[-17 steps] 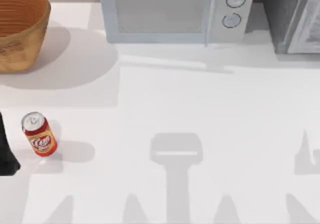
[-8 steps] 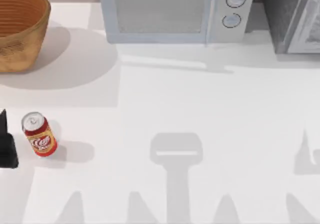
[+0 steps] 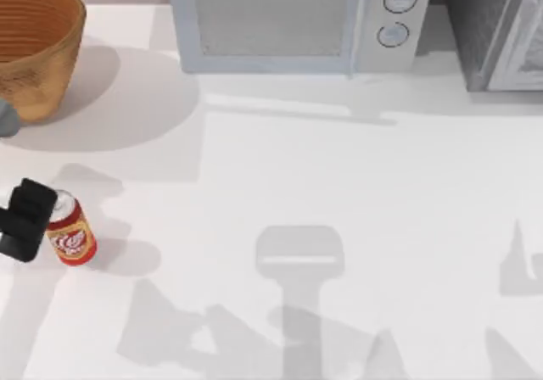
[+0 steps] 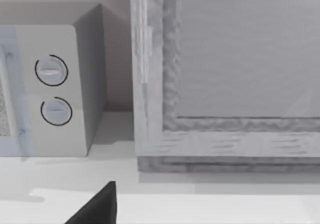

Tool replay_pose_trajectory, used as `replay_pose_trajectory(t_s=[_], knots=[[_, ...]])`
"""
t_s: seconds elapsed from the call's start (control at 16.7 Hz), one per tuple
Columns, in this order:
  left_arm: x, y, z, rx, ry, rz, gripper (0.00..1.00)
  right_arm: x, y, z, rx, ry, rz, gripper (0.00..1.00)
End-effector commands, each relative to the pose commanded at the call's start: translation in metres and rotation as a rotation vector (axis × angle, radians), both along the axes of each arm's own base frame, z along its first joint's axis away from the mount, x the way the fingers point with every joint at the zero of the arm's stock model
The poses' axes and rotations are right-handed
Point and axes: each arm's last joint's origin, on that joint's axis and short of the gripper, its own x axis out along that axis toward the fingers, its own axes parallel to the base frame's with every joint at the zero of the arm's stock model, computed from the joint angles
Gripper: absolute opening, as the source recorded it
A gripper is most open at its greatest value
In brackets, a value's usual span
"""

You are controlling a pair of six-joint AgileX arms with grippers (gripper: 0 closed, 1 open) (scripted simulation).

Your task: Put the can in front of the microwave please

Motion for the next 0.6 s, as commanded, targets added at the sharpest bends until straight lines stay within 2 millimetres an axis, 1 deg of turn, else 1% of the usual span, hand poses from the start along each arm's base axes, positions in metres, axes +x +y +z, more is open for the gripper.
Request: replay_pose_trajectory(t_s=[0.12,0.24,0.42,0.6], knots=[[0.026,-0.005,0.004,0.051,0.145,-0.063,1.0,0.0,0.0,0.0,0.0,0.0,0.0,1.0],[0.051,-0.011,0.003,0.094,0.282,-0.126,1.0,0.0,0.0,0.0,0.0,0.0,0.0,1.0],[0.086,-0.02,-0.005,0.144,0.462,-0.218,1.0,0.0,0.0,0.0,0.0,0.0,0.0,1.0],[0.112,-0.027,-0.018,0.174,0.605,-0.291,1.0,0.0,0.0,0.0,0.0,0.0,0.0,1.0]])
